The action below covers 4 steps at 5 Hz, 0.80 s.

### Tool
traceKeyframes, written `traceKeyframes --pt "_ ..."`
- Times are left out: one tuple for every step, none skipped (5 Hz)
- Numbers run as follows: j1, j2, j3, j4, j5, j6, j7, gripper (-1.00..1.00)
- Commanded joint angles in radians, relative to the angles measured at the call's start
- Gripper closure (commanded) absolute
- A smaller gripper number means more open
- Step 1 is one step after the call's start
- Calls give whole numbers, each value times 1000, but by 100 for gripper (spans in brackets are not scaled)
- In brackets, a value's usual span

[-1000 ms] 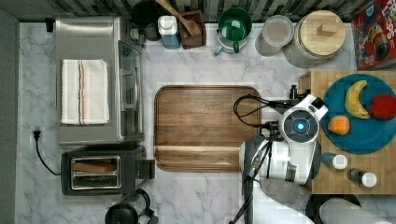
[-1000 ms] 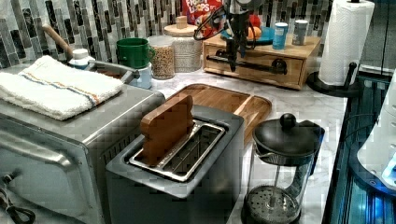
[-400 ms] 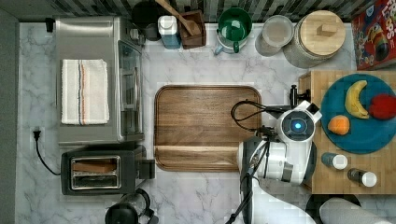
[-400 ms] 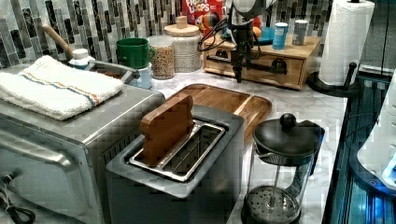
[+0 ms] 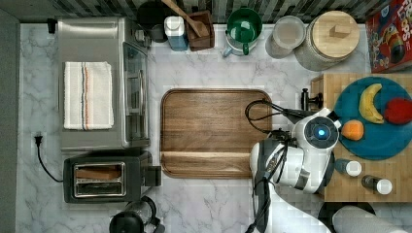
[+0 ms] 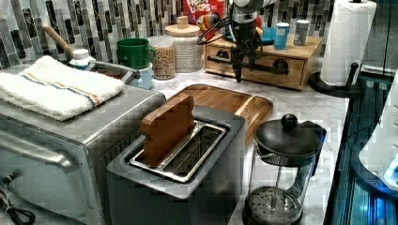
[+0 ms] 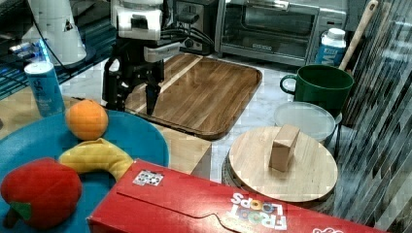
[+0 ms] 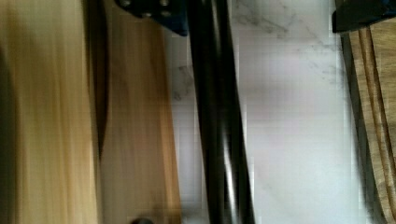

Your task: Open the drawer.

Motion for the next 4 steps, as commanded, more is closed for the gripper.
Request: traceKeyframes --pt "173 -8 103 -13 65 53 158 -100" --pt "195 -36 153 -58 28 70 228 -100" --pt "247 -52 171 -84 -28 80 338 -100" --pt "276 -58 195 -89 -37 82 394 -100"
